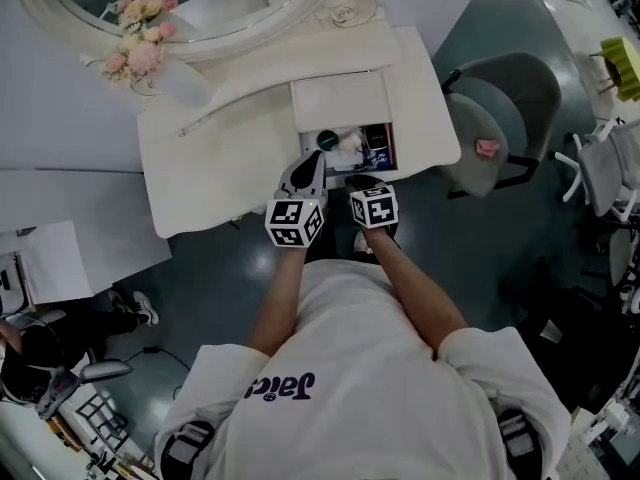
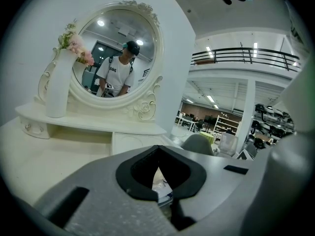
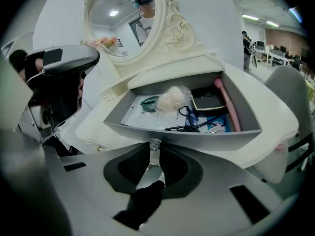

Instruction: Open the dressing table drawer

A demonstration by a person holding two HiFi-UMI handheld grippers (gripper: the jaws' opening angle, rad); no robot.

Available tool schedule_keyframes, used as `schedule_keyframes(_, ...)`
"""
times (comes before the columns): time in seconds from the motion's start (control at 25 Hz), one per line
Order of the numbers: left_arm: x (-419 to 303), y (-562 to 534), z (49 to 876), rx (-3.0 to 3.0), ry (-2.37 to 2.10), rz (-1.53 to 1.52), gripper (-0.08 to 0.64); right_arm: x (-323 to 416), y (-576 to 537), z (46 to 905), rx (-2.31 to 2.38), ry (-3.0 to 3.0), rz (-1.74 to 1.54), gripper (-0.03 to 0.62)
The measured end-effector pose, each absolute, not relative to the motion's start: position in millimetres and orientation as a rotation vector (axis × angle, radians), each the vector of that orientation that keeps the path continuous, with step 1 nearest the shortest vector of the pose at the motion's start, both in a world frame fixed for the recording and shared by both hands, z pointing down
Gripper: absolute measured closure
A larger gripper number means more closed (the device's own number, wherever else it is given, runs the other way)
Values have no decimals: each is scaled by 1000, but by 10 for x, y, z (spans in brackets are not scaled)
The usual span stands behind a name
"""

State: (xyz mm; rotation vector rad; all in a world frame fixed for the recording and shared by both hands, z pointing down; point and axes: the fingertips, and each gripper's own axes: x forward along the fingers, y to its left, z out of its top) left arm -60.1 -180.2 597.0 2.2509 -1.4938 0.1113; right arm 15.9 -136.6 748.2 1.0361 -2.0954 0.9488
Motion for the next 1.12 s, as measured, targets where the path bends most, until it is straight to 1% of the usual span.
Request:
schedule_keyframes(0.16,-582,-1817,5966,2255,-1491,116,545,191,-1326,7517,1026,-2060,962,514)
schedule_keyframes(0.24,-582,-1836,5945,2258,-1493,115,545,207,-1286,7511,1023,-2040,997,497)
schedule_keyframes(0.36,-607,-1879,5894,2262,-1503,108,545,152,-1252,7446,1009,-2048,1074,495)
schedule_keyframes(0.64,-670,-1978,5658,2282,-1560,73,545,40,-1305,6974,951,-2157,1150,531)
schedule_keyframes(0.92,-711,-2046,5294,2317,-1614,38,545,81,-1753,6032,1065,-2390,885,551)
schedule_keyframes(1.0,-666,-2075,5194,2337,-1612,26,545,156,-1899,5751,1137,-2428,726,555)
schedule_keyframes(1.12,-578,-2099,5038,2378,-1600,16,545,286,-2090,5316,1262,-2438,385,565)
